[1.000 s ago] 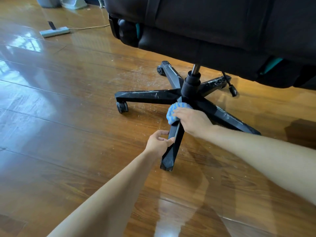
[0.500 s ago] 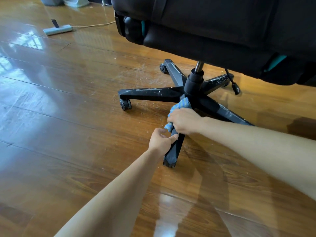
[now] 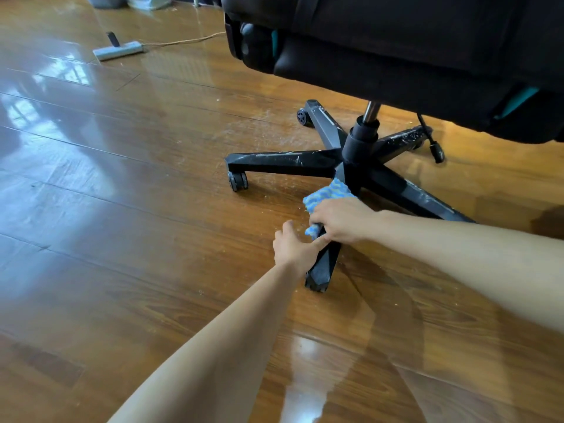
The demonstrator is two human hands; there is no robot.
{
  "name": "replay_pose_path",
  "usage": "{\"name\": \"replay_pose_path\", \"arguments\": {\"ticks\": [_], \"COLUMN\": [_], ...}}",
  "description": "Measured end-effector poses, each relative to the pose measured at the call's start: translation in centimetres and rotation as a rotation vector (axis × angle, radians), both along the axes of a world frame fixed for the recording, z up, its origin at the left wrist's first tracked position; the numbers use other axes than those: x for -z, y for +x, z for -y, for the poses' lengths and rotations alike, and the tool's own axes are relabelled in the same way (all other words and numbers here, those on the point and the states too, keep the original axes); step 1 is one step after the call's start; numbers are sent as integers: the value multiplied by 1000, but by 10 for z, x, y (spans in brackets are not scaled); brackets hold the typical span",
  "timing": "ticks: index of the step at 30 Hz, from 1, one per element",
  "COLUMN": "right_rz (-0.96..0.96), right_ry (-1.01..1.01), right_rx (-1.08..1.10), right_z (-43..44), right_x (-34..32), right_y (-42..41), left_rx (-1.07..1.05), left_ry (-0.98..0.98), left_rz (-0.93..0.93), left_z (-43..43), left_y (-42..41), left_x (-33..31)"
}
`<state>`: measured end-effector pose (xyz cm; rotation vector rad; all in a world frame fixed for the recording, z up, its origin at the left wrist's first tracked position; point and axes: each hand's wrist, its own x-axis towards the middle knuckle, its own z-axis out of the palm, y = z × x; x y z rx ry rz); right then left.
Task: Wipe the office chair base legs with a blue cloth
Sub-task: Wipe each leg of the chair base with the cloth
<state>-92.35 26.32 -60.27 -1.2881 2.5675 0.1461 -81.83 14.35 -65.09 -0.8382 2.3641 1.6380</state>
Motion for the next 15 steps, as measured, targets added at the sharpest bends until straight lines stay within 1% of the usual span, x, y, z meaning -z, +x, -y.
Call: {"name": "replay_pose_path", "arguments": {"ticks": [3,5,7,9,11,15], "right_rz": [-60,-98,-101,-127,-147,11], "right_ry": [-43,-122,-171,-203,-268,-478], "right_rx": [171,278,294,224,131,-78], "right_z": [2,0,-3,-10,-20,-44], "right_x": [-9,-10,-3,7,15,28], "right_y": [-32,-47,-40,-13,21,90], "left_rx": [-33,-100,-199,-264,-267,-236], "left_ry": [76,133,125,112,105,107], "left_rz": [-28,-47,-63,-74,-74,-71], "left_z": [7,17,28,35,35,21], "left_y": [5,9,16,20,19,9], "left_x": [-1,-2,-3,-6,-8,-12]}}
